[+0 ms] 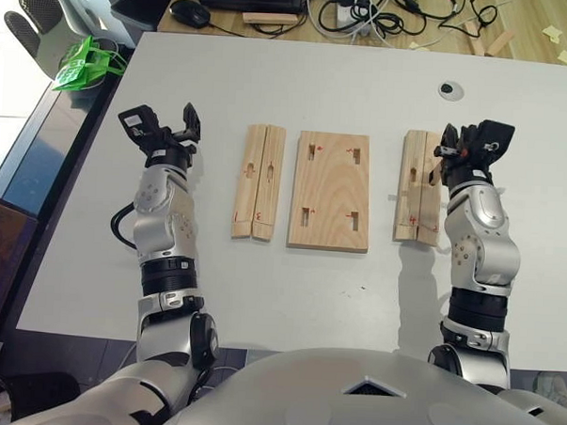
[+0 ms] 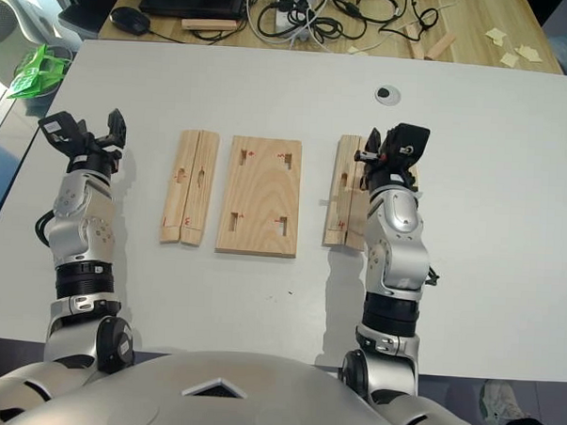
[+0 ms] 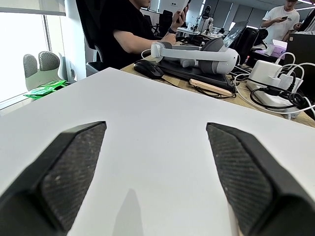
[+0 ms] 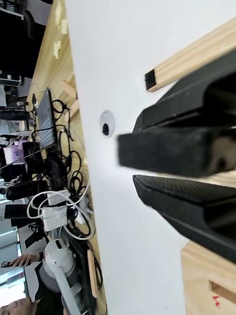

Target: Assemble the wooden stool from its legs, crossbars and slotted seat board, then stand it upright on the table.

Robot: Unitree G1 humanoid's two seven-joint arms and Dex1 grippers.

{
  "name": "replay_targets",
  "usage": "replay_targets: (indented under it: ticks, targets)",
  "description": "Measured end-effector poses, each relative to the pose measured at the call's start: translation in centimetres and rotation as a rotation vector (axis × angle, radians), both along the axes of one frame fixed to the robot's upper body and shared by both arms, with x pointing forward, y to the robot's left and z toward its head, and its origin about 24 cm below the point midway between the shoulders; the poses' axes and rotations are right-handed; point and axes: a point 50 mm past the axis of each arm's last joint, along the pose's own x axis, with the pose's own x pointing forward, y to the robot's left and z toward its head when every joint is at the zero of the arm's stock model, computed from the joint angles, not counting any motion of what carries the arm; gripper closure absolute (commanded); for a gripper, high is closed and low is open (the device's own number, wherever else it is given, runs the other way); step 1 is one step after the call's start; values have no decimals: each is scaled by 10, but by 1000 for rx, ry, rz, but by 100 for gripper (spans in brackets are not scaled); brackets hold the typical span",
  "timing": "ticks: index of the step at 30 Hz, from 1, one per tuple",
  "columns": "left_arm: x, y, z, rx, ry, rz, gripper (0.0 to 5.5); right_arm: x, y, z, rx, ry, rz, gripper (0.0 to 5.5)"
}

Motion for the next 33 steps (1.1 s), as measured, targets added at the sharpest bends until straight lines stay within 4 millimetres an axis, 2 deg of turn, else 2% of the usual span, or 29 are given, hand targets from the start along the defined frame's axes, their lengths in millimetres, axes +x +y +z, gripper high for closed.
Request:
replay_targets:
  ticks: [6, 12, 15, 17, 18, 20, 21, 26, 33]
  targets:
    - [1, 0, -1, -8, 5, 0, 173, 13, -2, 45, -71, -238, 0, 272]
    - [2, -1, -3, -20, 6, 1, 173, 31, -2, 102, -90, -413, -18, 272]
    - [3, -1, -2, -20, 4, 2, 173, 34, -3, 116, -89, -431, -35, 272]
    - [3, -1, -2, -20, 4, 1, 173, 36, -1, 107, -62, -344, -35, 272]
    - [3, -1, -2, -20, 4, 1, 173, 38, 1, 91, -41, -238, -40, 272]
    - [3, -1, -2, -19, 4, 0, 173, 34, 3, 41, -4, 30, -42, 272]
    - [3, -1, -2, -18, 5, 0, 173, 31, 4, 30, 5, 78, -44, 272]
    - [3, -1, -2, -18, 4, -1, 173, 29, 0, 21, 55, 133, -99, 272]
    - [3, -2, -1, -18, 1, 1, 173, 33, -6, 28, 65, 63, -125, 272]
